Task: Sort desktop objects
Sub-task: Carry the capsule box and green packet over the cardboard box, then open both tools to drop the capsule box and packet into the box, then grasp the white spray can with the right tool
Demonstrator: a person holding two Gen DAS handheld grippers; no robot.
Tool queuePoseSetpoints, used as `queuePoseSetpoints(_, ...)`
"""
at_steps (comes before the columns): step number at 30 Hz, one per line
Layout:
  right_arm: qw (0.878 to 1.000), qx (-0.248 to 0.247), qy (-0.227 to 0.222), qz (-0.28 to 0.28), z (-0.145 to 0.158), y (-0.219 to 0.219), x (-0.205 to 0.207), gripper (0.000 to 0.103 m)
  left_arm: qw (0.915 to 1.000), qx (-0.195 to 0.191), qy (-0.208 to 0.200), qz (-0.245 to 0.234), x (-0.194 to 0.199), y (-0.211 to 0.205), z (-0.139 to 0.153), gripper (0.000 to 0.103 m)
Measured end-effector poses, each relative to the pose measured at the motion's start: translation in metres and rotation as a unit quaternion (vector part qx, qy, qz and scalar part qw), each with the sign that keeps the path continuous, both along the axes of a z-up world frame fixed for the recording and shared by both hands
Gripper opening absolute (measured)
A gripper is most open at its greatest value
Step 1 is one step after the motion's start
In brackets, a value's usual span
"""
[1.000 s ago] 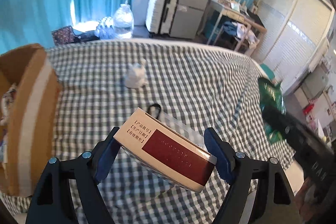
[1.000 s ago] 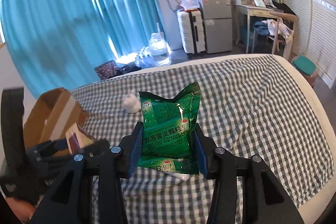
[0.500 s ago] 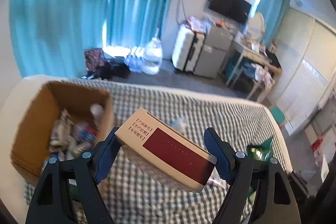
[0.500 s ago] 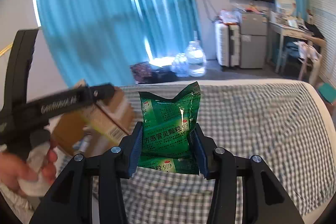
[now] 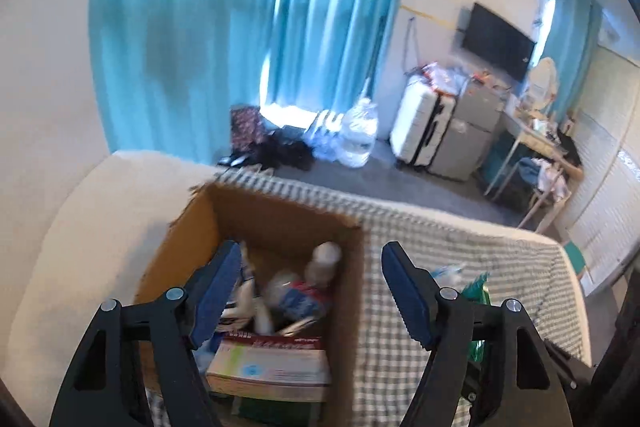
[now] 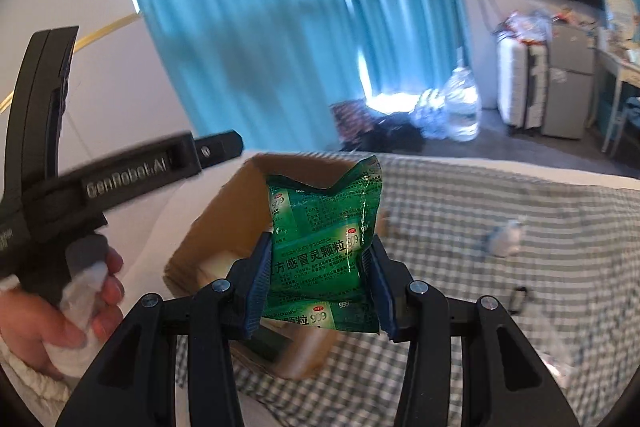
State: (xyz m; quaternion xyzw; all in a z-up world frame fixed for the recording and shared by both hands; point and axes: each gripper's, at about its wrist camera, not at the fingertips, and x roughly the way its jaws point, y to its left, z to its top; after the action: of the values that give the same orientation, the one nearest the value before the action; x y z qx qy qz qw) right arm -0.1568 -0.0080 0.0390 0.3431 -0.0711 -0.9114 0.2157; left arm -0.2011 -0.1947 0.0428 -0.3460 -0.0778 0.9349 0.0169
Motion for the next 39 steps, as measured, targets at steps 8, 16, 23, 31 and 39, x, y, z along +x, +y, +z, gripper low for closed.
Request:
queuePoseSetpoints(8, 0.997, 0.014, -0.052, 0.049, -0.043, -0.060, -0.047, 0.051, 0.9962, 0.000, -0.069, 0.054, -0.013, -0.055, -0.066, 0.074)
queuePoseSetpoints(16, 0.999, 0.014, -0.035, 0.003, -0.049, -0.037, -0.046, 0.084, 0.9911, -0.020, -0.087, 0.098, -0.009, -0.064, -0.080, 0.095)
queuePoseSetpoints(23, 0.994, 0.003, 0.019, -0.103, -0.027, 0.065, -0.018, 0.084, 0.9946, -0.038, -0.068, 0.069, 0.011, -0.014, -0.063, 0.101)
queuePoseSetpoints(31, 0.978, 0.017, 0.024, -0.208, -0.023, 0.190, 0.029, 0.084, 0.9974, -0.031, -0.043, -0.049, 0.042, 0.104, -0.061, 0.103)
queuePoseSetpoints(39, 0.981, 0.069, -0.008, -0.183, -0.071, 0.240, 0.047, 0.082, 0.9898, -0.055, -0.079, -0.105, 0.036, 0.194, -0.103, 0.103)
